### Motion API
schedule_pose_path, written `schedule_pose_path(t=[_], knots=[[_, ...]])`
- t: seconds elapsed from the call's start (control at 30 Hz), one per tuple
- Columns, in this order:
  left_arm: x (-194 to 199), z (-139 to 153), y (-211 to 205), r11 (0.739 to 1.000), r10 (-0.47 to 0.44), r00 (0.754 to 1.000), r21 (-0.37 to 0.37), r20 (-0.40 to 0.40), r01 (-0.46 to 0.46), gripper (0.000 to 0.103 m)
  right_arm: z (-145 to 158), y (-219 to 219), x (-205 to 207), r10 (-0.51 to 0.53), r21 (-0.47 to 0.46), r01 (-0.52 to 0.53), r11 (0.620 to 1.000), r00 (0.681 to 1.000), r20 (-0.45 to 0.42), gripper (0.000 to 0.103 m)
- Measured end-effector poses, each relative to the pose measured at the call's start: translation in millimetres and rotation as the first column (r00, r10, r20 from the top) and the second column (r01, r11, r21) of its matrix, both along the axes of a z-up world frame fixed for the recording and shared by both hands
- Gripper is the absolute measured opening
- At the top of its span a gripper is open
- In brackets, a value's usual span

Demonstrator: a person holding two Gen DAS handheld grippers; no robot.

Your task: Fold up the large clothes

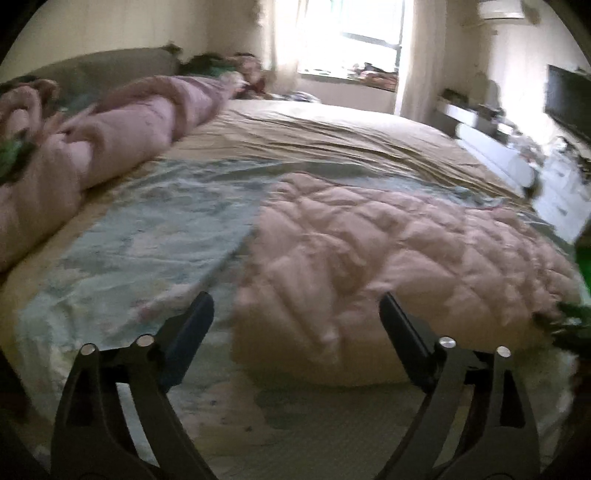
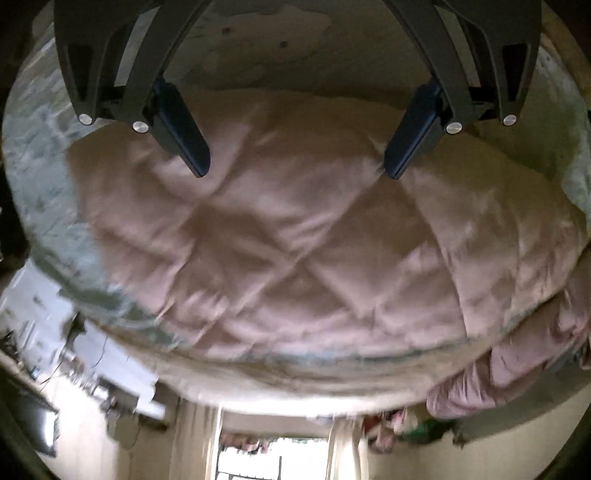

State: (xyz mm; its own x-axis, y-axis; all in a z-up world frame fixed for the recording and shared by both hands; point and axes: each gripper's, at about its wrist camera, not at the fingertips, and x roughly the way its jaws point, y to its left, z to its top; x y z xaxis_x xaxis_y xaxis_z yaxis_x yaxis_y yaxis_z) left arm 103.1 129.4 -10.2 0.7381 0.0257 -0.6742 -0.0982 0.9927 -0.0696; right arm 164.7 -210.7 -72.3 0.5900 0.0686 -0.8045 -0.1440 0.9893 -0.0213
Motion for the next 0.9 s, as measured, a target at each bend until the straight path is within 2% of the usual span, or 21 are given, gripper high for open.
schedule_pose_path(t=[0.1,0.2,0.27,0.37,0.43,0.63,0.9], knots=[[19.8,-16.7,-12.0,0.999,-0.036,0.998,0.005,-0.059,0.036,0.085,-12.3,2.9,2.1,-0.022,-0.001,0.022,1.0,1.0,-0.022,0.097],[38.2,-45.1,-17.7,0.998,-0.004,0.99,0.057,-0.138,0.012,0.089,-11.3,-0.8,3.4,-0.018,0.023,0.019,1.0,1.0,-0.021,0.097],[39.0,-49.7,-19.9,0.997,0.003,0.99,0.077,-0.143,0.009,0.09,-4.4,-1.5,-0.8,-0.011,0.039,0.011,0.999,1.0,-0.003,0.097],[27.8,-35.0,-20.9,0.999,-0.006,0.993,0.034,-0.115,0.01,0.09,28.7,-7.7,-22.6,0.004,0.108,-0.014,0.994,0.996,0.095,0.097],[13.6,-20.5,-25.6,0.999,-0.009,0.997,0.041,-0.077,0.013,0.094,47.7,-9.9,-36.4,0.017,0.122,-0.035,0.992,0.989,0.146,0.098],[-32.8,18.8,-38.7,0.999,-0.02,1.0,0.039,0.017,0.019,0.094,105.4,-7.8,-79.3,0.075,0.121,-0.115,0.986,0.952,0.296,0.099],[-77.8,66.9,-51.3,0.999,-0.045,0.992,0.014,0.118,0.044,0.094,146.6,-2.1,-133.9,0.109,0.112,-0.172,0.979,0.899,0.424,0.099]])
